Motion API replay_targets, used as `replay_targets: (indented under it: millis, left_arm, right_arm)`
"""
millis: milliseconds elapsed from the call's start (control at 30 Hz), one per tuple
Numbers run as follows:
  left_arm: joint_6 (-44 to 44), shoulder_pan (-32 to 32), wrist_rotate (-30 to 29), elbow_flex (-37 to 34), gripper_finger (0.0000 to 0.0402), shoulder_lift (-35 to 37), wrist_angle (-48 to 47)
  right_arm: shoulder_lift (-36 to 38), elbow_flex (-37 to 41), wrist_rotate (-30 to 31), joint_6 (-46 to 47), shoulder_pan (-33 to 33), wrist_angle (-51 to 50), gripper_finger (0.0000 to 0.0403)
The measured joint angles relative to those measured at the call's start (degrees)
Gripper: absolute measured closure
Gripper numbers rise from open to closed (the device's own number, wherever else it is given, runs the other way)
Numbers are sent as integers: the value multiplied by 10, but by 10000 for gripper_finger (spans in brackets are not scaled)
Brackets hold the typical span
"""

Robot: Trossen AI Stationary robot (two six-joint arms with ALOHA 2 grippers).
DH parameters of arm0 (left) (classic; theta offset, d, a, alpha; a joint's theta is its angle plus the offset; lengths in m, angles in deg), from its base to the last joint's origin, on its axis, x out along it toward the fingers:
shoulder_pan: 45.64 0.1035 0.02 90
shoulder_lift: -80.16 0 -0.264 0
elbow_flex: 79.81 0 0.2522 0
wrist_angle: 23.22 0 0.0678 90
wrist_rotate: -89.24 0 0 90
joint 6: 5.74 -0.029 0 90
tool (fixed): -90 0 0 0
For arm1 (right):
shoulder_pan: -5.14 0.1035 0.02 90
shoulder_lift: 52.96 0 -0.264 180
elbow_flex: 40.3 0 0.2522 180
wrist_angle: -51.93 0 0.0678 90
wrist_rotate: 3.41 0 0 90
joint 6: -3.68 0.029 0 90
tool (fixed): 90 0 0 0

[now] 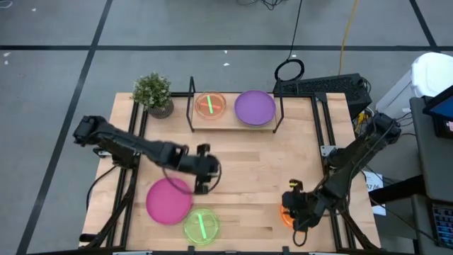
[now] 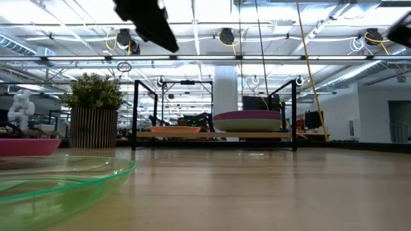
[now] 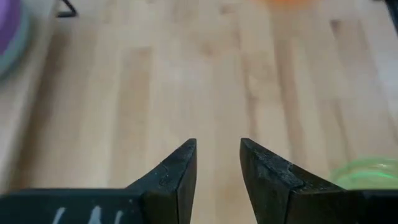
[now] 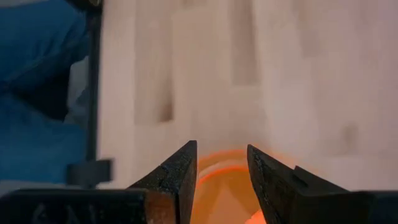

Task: Place and stack plates onto a shelf
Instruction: Stack the transparent orange plate on top of the transparent green plate on the shelf

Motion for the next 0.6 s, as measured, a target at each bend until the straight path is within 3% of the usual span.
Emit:
replay_targets:
  millis: [200, 600]
  left_arm:
    - [58, -83, -41, -30, 273, -2, 20]
    - [124, -158, -95, -53, 273, -2, 31]
  right_arm:
    - [-47, -6, -22, 77, 48, 51, 280]
    - [-186, -133, -28, 156, 116, -55, 280]
